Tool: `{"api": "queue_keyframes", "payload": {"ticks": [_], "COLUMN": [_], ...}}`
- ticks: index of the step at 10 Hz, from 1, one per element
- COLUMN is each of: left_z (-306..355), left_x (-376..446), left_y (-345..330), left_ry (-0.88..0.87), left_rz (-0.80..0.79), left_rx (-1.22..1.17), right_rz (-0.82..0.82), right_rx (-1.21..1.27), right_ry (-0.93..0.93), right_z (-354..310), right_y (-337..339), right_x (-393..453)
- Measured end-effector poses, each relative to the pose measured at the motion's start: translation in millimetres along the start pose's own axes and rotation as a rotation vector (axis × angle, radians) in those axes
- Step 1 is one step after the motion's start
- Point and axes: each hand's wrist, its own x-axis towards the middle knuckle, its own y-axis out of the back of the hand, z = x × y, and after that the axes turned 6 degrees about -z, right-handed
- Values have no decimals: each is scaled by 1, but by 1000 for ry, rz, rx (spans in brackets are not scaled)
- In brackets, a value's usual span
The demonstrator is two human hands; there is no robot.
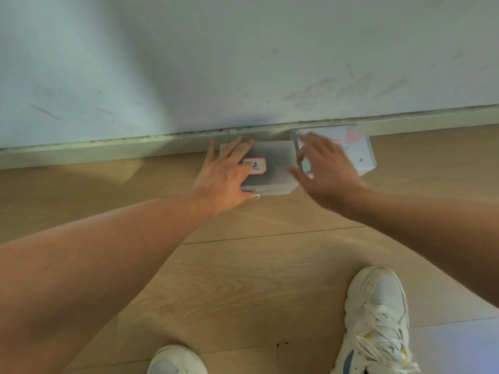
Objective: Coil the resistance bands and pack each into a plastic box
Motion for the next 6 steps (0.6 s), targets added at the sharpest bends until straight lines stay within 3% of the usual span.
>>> {"api": "queue_keyframes", "payload": {"ticks": [1,2,4,5,6], "left_z": [3,11,17,21,22], "left_x": [9,19,22,25,24], "left_y": [7,13,15,28,59], "left_ry": [100,187,201,202,203], "left_rz": [-30,-87,-118,-221,-206], "left_rx": [-53,-53,-45,-188,-353], "right_rz": [192,90,2,-122,-137], "right_rx": [99,426,520,564,455], "right_ry": [-464,-761,-741,-709,-628], "right_z": [38,63,72,76,72], "right_y": [15,18,19,32,67], "right_x": [2,1,1,-1,-9]}}
